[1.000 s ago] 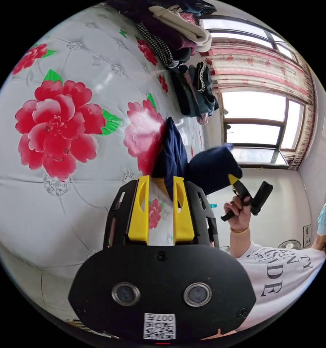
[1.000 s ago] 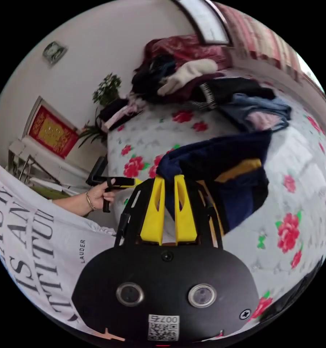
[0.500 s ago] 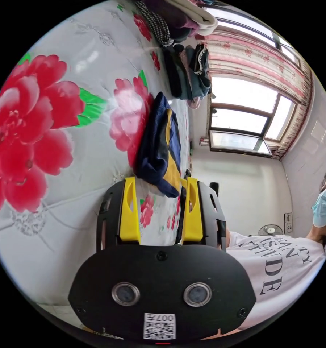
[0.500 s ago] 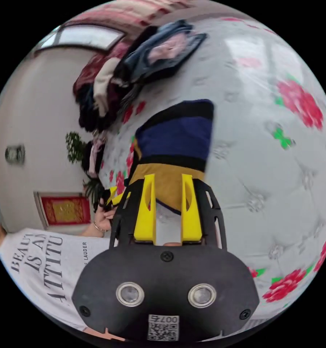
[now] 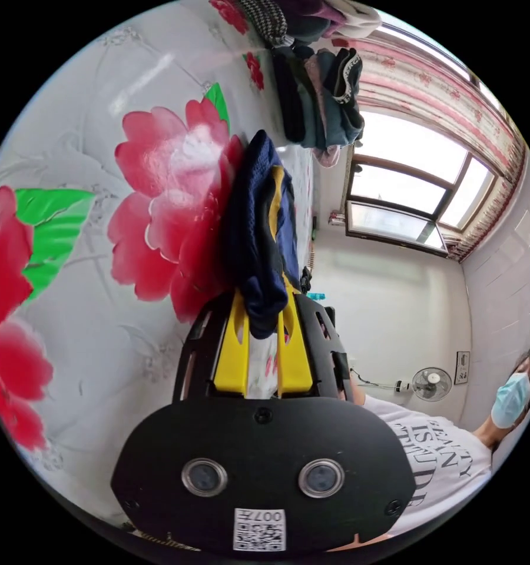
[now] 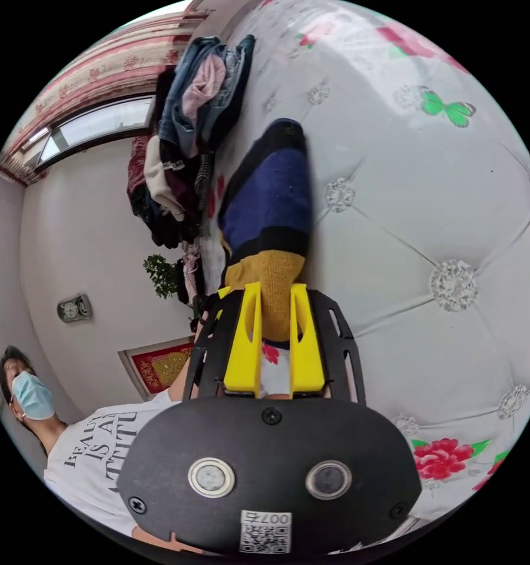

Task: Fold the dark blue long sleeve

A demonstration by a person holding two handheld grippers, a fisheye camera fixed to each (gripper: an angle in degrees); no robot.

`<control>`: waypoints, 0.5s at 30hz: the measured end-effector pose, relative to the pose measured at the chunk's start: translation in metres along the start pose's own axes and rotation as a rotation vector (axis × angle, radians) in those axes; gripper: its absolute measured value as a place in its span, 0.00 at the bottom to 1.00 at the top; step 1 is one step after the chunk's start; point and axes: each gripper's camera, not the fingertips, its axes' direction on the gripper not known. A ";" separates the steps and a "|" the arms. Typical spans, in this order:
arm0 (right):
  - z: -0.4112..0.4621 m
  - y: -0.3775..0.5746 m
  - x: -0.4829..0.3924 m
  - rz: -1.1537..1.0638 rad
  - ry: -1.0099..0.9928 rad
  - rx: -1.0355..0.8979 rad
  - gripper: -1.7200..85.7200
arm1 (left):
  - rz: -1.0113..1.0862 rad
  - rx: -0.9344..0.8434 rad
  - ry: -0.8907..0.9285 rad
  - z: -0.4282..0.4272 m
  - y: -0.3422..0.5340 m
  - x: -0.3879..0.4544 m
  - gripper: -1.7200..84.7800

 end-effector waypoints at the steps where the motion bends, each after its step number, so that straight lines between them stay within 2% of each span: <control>1: -0.005 0.003 -0.003 -0.006 -0.027 0.002 0.10 | 0.004 0.019 0.008 -0.006 0.008 0.009 0.10; 6: -0.026 0.039 -0.035 -0.093 -0.220 -0.074 0.09 | 0.004 0.087 0.037 -0.042 0.063 0.045 0.10; 11: -0.014 0.054 -0.066 -0.135 -0.321 -0.202 0.08 | -0.032 0.223 0.010 -0.096 0.132 0.072 0.09; 15: 0.020 0.058 -0.107 -0.150 -0.343 -0.265 0.08 | -0.041 0.287 0.020 -0.133 0.153 0.080 0.09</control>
